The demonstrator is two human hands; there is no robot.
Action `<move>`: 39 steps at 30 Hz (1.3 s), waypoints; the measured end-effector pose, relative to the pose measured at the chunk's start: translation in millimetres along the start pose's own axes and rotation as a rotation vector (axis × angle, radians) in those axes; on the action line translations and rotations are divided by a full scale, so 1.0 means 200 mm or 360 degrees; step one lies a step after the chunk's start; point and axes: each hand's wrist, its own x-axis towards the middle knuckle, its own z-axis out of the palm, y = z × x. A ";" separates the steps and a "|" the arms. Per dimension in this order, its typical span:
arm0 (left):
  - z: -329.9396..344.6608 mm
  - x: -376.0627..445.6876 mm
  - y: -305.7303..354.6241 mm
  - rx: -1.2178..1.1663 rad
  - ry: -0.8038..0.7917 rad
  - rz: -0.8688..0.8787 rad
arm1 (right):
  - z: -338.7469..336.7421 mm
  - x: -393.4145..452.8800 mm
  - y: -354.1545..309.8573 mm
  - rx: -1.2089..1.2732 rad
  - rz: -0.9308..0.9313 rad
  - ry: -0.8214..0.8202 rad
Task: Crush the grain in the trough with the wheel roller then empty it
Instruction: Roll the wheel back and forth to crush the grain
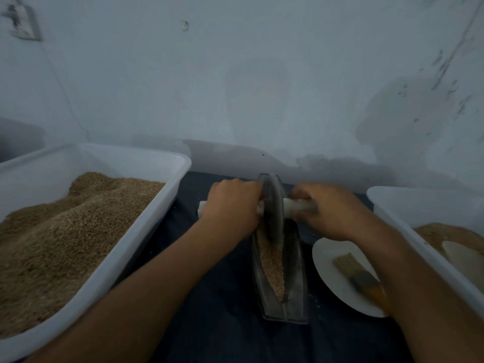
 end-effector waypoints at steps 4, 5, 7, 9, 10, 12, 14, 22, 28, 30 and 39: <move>-0.12 -0.07 0.07 0.0139 -0.0154 0.0076 | -0.12 -0.07 -0.04 -0.0118 -0.0085 -0.0260; -0.15 -0.10 0.09 0.0153 -0.0181 0.0094 | -0.14 -0.09 -0.05 -0.0152 -0.0117 -0.0314; -0.21 -0.14 0.11 0.0178 -0.0222 0.0128 | -0.18 -0.13 -0.08 -0.0171 -0.0159 -0.0422; -0.26 -0.17 0.12 0.0196 -0.0262 0.0157 | -0.21 -0.15 -0.10 -0.0148 -0.0182 -0.0498; -0.27 -0.17 0.13 0.0194 -0.0271 0.0162 | -0.22 -0.15 -0.10 -0.0131 -0.0192 -0.0513; -0.29 -0.18 0.12 0.0182 -0.0295 0.0169 | -0.23 -0.15 -0.10 -0.0095 -0.0200 -0.0528; -0.27 -0.17 0.10 0.0145 -0.0306 0.0153 | -0.21 -0.14 -0.08 -0.0034 -0.0154 -0.0547; -0.02 -0.02 0.05 0.0007 -0.0058 -0.0039 | -0.02 -0.02 0.03 0.0135 -0.0005 -0.0221; 0.11 0.01 0.00 -0.0115 0.0206 -0.0065 | 0.13 0.03 0.03 -0.0121 0.0032 0.0370; 0.11 0.01 -0.01 -0.0149 0.0190 -0.0056 | 0.13 0.03 0.02 -0.0165 0.0021 0.0386; -0.09 -0.05 0.05 0.0029 -0.0097 0.0087 | -0.08 -0.05 -0.04 0.0049 0.0027 -0.0278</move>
